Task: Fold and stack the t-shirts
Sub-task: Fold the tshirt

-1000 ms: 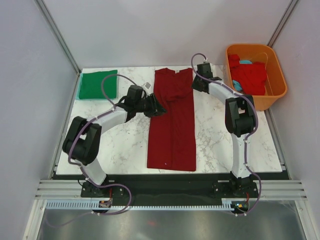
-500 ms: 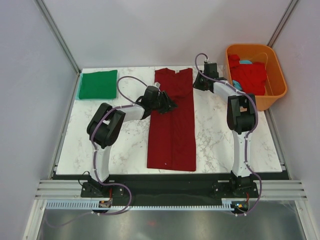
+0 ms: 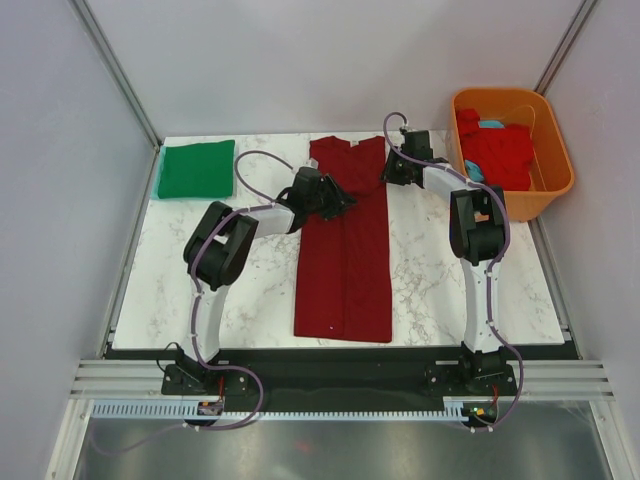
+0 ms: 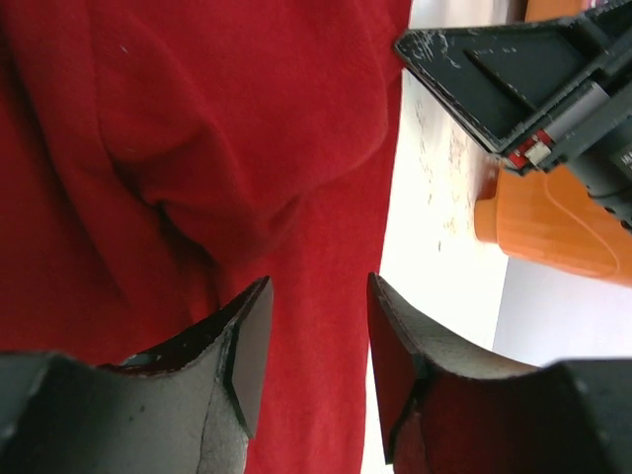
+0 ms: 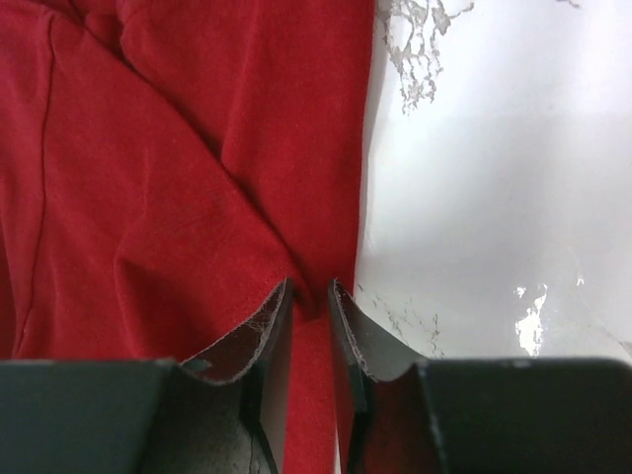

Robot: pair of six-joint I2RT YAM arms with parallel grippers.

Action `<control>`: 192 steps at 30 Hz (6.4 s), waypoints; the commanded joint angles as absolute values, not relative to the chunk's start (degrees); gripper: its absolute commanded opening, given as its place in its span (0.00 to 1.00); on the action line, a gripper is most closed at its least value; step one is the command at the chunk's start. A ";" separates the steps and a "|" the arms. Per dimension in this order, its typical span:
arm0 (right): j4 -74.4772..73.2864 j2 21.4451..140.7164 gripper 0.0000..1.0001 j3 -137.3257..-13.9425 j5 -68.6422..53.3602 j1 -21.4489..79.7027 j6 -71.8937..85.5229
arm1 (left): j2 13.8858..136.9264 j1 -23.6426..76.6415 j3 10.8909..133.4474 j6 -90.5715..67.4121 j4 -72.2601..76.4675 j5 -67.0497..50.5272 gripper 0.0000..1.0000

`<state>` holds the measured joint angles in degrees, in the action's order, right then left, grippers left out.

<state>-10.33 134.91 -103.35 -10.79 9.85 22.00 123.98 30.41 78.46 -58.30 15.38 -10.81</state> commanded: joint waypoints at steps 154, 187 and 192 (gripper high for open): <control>0.44 121.91 0.34 -83.32 6.41 22.23 64.86 | 107.93 19.69 60.29 -42.98 -4.13 -23.82 0.44; -4.57 125.25 0.02 -88.77 9.58 23.38 65.22 | 109.07 19.60 60.56 -43.07 -4.13 -23.73 0.43; -6.50 122.52 0.00 -90.61 8.18 23.38 60.48 | 108.90 19.51 60.38 -43.15 -4.13 -23.55 0.43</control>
